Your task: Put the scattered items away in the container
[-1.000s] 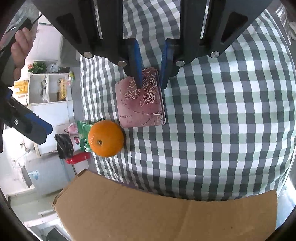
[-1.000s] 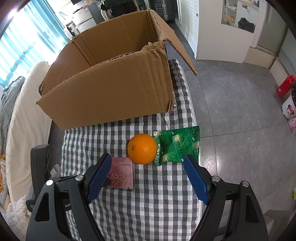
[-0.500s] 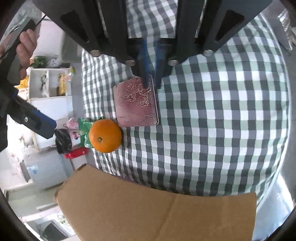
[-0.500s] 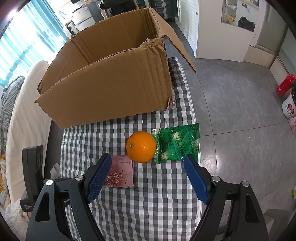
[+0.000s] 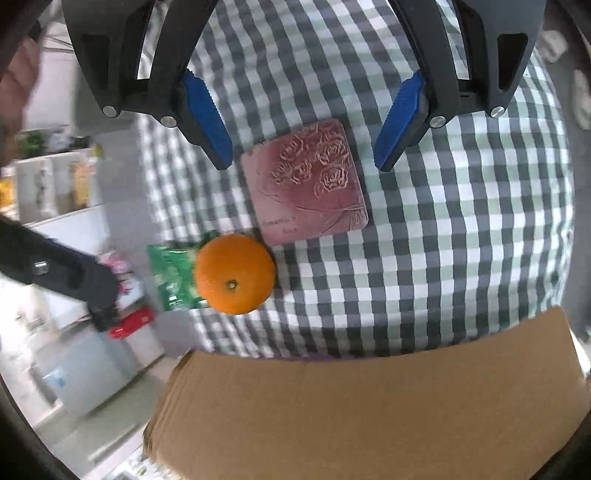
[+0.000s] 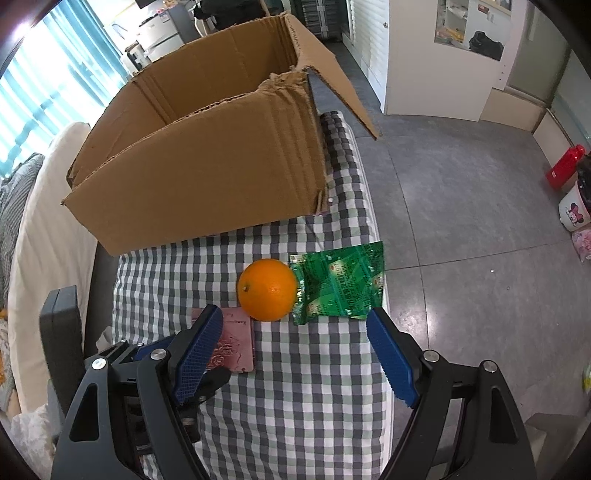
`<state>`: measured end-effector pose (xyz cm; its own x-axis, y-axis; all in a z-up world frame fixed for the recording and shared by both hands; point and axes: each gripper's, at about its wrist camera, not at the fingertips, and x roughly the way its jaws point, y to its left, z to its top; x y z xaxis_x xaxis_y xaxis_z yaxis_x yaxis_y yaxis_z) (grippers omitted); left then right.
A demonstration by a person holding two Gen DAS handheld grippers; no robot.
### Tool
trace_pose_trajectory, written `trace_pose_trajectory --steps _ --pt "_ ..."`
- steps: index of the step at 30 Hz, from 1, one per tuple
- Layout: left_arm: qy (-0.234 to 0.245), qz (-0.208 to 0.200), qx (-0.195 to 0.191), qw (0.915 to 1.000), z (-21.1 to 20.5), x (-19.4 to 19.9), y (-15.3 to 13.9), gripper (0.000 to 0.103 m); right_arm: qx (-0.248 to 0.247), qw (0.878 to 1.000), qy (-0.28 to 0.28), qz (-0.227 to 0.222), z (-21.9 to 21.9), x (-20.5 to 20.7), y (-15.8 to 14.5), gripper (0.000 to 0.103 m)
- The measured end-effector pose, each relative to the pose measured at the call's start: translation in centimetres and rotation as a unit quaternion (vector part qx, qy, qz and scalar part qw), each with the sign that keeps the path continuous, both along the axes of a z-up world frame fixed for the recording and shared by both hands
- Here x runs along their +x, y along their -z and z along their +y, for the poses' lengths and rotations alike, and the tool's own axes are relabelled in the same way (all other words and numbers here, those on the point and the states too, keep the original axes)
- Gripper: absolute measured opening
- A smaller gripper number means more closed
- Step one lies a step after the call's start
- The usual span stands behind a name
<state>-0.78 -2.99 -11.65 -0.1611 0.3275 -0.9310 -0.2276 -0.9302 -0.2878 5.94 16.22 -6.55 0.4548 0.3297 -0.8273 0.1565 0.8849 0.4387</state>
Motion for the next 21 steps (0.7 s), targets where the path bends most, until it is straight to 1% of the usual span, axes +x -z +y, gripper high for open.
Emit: trace_pose_trajectory --steps 2,4,6,10,14,15,16,18,21 --pt "-0.003 -0.005 -0.031 0.9995 1.0 0.0 0.6 0.081 -0.001 1.000 0.001 0.002 -0.3 -0.1 0.2 0.080" --pt "-0.008 0.006 -0.062 0.9980 2.1 0.1 0.7 0.083 -0.001 1.000 0.002 0.002 -0.6 -0.2 0.3 0.080" --pt "-0.017 0.009 -0.074 0.9971 2.9 0.1 0.9 0.091 -0.003 1.000 0.005 0.004 -1.0 -0.3 0.6 0.080" --pt "-0.025 0.028 -0.127 0.9912 4.7 0.5 1.4 0.093 -0.005 1.000 0.009 0.010 -1.8 -0.5 1.2 0.080" --pt "-0.030 0.040 -0.128 0.9905 5.0 0.9 1.4 0.093 -0.005 1.000 0.015 0.013 -2.8 -0.8 1.6 0.080" --pt "-0.028 0.042 -0.128 0.9904 5.1 1.0 1.3 0.092 -0.006 1.000 0.016 0.013 -3.0 -0.8 1.7 0.080" --pt "-0.027 0.045 -0.129 0.9902 5.1 1.1 1.2 0.090 -0.006 1.000 0.016 0.013 -3.2 -0.8 1.7 0.080" --pt "-0.027 0.054 -0.127 0.9900 4.7 1.4 0.8 0.077 -0.004 1.000 0.019 0.014 -3.6 -0.8 1.8 0.080" --pt "-0.025 0.054 -0.122 0.9908 3.9 1.5 0.4 0.076 0.000 1.000 0.019 0.013 -4.0 -0.7 1.9 0.080"
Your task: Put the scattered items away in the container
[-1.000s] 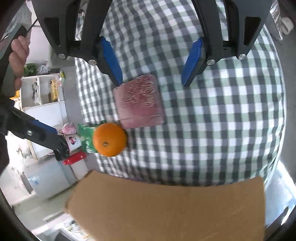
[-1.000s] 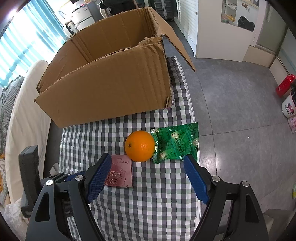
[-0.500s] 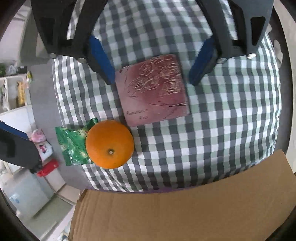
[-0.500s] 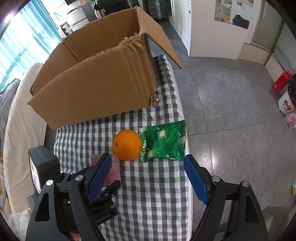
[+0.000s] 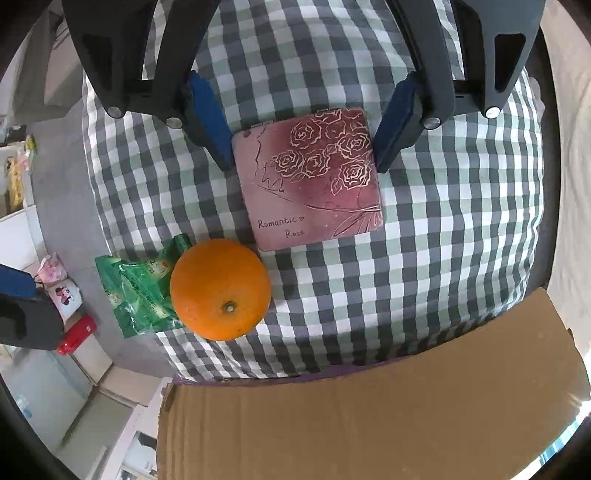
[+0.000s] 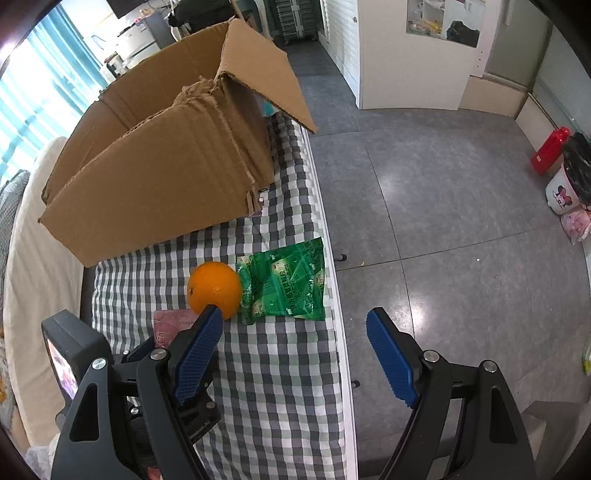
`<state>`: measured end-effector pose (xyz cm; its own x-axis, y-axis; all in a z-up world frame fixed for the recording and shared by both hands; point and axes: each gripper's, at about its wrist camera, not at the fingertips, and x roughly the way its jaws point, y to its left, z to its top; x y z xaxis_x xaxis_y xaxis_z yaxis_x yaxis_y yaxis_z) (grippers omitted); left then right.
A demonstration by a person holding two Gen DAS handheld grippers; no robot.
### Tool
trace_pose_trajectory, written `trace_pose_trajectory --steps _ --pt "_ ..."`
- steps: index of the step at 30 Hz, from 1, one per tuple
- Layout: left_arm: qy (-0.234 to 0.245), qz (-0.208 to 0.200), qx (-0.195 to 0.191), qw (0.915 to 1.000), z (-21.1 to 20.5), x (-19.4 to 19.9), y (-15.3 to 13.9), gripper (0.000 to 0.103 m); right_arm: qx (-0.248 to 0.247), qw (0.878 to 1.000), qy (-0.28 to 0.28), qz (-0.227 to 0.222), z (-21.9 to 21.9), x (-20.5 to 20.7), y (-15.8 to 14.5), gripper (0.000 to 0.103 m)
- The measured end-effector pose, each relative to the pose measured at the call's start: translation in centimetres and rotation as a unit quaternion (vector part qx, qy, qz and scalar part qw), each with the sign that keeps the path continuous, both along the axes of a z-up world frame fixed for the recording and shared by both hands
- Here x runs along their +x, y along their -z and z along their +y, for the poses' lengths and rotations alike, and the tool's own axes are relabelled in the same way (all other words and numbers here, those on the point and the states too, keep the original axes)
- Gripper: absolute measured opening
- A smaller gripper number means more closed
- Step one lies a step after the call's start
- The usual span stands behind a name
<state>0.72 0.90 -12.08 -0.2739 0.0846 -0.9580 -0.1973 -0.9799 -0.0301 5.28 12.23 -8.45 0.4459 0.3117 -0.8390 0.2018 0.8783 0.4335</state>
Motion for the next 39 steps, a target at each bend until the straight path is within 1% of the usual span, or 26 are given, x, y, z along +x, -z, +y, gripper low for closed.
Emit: trace_pose_trajectory --steps 7,16,18,19,20,21,23,24,28,30,31,32,33,34,35,39 --pt "-0.011 0.017 -0.002 0.9998 -1.3 0.0 -1.5 0.075 0.006 1.000 -0.009 -0.001 0.1 0.0 0.2 0.080" --pt "-0.037 0.044 0.002 0.9983 -3.9 -1.2 -5.1 0.073 0.012 1.000 -0.024 -0.004 0.7 0.2 -0.1 0.080" --pt "-0.041 0.049 0.002 0.9980 -4.1 -1.8 -5.8 0.071 0.013 1.000 -0.025 -0.006 0.9 0.3 -0.4 0.080" --pt "-0.041 0.050 0.006 0.9979 -4.5 -1.9 -6.1 0.056 0.014 1.000 -0.027 -0.007 1.0 0.4 -0.5 0.080" --pt "-0.039 0.046 0.003 0.9982 -4.8 -2.2 -6.4 0.021 0.015 0.999 -0.028 -0.008 1.2 0.5 -0.6 0.080" --pt "-0.038 0.041 -0.008 0.9984 -4.9 -2.4 -6.5 0.021 0.015 0.999 -0.029 -0.009 1.4 0.6 -0.8 0.080" --pt "-0.034 0.038 -0.013 0.9986 -5.6 -2.7 -7.0 0.021 0.016 0.999 -0.033 -0.012 1.8 0.8 -1.1 0.080" --pt "-0.034 0.035 -0.011 0.9988 -5.8 -2.8 -7.0 0.021 0.016 0.999 -0.034 -0.013 2.1 1.0 -1.3 0.080" --pt "-0.044 -0.001 0.018 0.9989 -8.1 -2.9 -6.5 0.021 0.016 0.999 -0.040 -0.018 2.9 1.3 -1.9 0.080" --pt "-0.055 -0.010 0.052 0.9971 -8.6 -2.5 -5.8 0.026 0.013 0.999 -0.043 -0.017 3.2 1.4 -1.9 0.080" --pt "-0.063 -0.012 0.060 0.9961 -8.9 -2.5 -5.4 0.033 0.013 0.999 -0.044 -0.015 3.3 1.4 -1.8 0.080" --pt "-0.069 -0.015 0.067 0.9952 -9.3 -2.6 -5.2 0.059 0.013 0.999 -0.044 -0.013 3.3 1.4 -1.7 0.080" --pt "-0.073 -0.017 0.072 0.9945 -9.6 -2.6 -5.1 0.077 0.013 0.999 -0.044 -0.011 3.4 1.4 -1.5 0.080" --pt "-0.077 -0.012 0.078 0.9938 -10.0 -2.4 -5.1 0.079 0.012 0.999 -0.043 -0.009 3.4 1.4 -1.4 0.080" --pt "-0.075 -0.008 0.076 0.9943 -10.1 -2.2 -5.1 0.079 0.012 0.999 -0.044 -0.007 3.4 1.5 -1.3 0.080" --pt "-0.042 0.000 0.014 0.9990 -8.8 -0.5 -3.5 0.080 0.013 0.999 -0.043 0.000 3.6 1.6 -0.8 0.080"
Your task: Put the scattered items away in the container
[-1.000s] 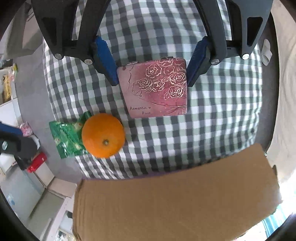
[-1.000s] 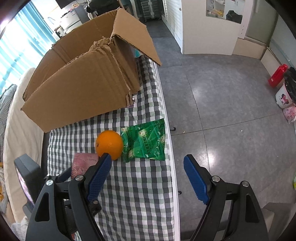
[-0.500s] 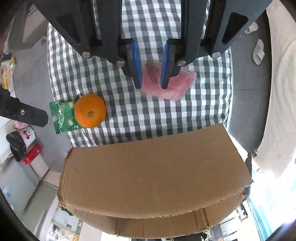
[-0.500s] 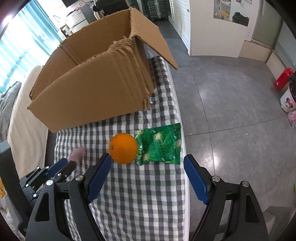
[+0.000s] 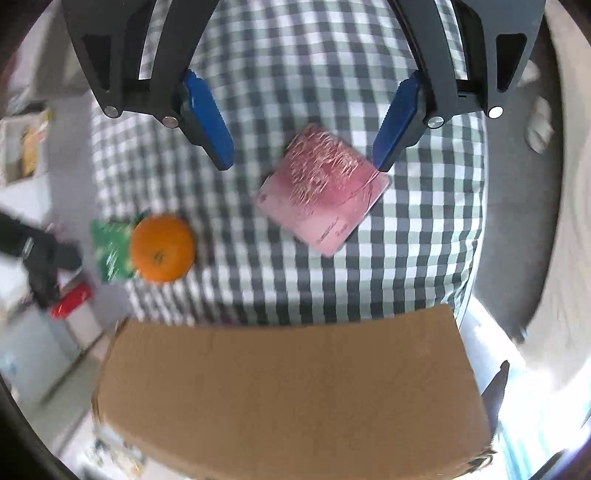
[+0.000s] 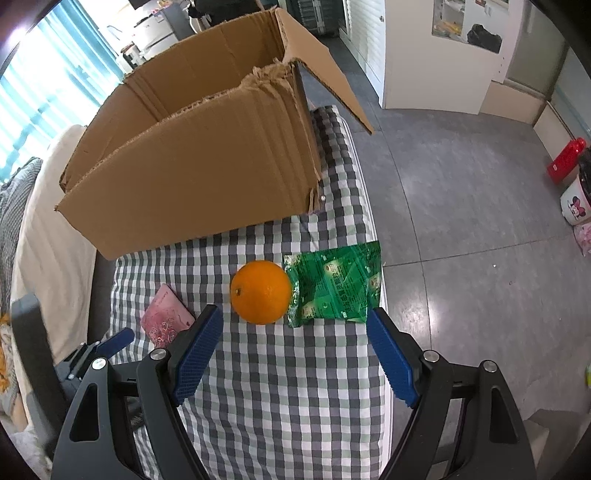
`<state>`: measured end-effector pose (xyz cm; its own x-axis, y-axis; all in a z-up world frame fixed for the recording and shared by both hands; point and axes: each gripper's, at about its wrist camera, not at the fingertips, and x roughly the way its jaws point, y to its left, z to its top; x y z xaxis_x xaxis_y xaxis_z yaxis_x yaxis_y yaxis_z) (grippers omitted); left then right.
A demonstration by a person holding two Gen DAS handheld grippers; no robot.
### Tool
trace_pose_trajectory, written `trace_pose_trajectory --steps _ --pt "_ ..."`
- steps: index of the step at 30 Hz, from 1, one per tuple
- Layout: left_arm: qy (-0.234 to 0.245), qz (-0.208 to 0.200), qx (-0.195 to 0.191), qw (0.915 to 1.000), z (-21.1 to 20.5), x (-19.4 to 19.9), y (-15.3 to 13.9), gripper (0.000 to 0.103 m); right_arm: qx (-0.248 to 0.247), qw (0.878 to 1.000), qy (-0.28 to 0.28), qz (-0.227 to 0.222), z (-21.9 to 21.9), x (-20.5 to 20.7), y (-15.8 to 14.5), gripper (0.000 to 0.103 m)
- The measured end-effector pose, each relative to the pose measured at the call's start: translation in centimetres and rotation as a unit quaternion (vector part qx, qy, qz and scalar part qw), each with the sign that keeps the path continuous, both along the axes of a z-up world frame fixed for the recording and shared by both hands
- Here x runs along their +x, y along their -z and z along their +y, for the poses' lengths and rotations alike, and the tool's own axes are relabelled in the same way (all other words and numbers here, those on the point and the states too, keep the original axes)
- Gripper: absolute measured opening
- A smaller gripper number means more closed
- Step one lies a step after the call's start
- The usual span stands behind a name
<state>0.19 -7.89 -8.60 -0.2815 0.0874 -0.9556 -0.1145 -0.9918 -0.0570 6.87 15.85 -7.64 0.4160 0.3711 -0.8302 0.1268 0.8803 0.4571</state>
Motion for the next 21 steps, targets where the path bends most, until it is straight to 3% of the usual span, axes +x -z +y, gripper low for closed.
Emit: trace_pose_trajectory --steps 3,8,16,21 --pt "0.017 0.007 -0.027 0.9995 0.4 0.8 1.4 0.080 0.000 1.000 -0.001 0.001 0.0 -0.1 0.2 0.080" --pt "0.014 0.008 -0.017 0.9997 0.3 0.5 3.0 0.080 0.000 1.000 -0.011 0.005 0.3 -0.2 0.6 0.080" --pt "0.026 0.022 -0.010 0.9994 -0.6 -2.4 3.1 0.080 0.004 1.000 -0.020 0.010 1.6 -0.2 1.0 0.080" --pt "0.044 0.027 -0.002 0.9987 -0.5 -3.0 4.2 0.087 -0.001 1.000 -0.025 0.013 2.0 0.1 1.2 0.080"
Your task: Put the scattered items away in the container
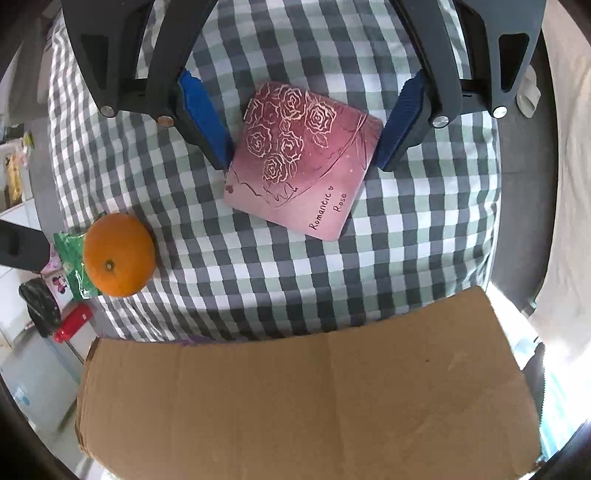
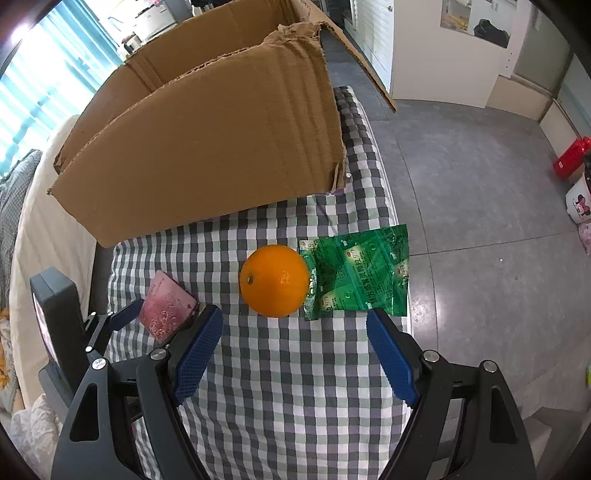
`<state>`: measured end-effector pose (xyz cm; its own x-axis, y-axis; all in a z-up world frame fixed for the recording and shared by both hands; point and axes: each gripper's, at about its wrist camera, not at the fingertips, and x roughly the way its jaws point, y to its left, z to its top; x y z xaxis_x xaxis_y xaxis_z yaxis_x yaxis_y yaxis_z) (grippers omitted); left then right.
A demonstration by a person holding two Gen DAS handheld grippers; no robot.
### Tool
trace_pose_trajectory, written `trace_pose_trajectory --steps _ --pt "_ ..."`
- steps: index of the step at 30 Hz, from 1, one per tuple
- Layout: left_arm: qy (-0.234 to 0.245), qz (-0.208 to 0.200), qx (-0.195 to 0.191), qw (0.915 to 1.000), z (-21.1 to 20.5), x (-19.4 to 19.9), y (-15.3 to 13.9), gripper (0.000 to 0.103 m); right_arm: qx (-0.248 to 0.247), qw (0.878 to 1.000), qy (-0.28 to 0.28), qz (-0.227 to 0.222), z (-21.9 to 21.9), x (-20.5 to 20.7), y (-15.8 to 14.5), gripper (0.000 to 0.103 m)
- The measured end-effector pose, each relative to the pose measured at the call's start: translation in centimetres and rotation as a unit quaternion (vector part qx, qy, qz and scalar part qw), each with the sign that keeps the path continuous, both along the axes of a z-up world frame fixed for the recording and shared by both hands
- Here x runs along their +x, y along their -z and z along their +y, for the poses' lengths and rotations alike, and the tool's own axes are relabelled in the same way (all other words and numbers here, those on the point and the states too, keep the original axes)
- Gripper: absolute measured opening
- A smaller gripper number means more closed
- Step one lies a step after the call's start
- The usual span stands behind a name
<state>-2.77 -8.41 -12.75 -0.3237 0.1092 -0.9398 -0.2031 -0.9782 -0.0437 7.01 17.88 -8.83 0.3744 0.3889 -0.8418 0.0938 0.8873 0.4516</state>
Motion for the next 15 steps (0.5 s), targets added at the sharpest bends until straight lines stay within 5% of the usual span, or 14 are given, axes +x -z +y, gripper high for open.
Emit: trace_pose_trajectory --steps 5,9,15 --pt "0.022 0.005 0.010 0.9997 -0.5 -0.8 0.7 0.090 -0.003 1.000 0.001 0.004 0.1 0.2 0.3 0.080" --pt "0.022 0.002 0.023 0.9995 -1.7 -1.3 0.5 0.072 -0.003 1.000 -0.001 0.008 0.2 0.3 0.4 0.080" --pt "0.025 -0.012 0.039 0.9989 -2.8 -2.1 0.4 0.070 0.000 1.000 -0.002 0.008 0.0 0.4 0.4 0.080"
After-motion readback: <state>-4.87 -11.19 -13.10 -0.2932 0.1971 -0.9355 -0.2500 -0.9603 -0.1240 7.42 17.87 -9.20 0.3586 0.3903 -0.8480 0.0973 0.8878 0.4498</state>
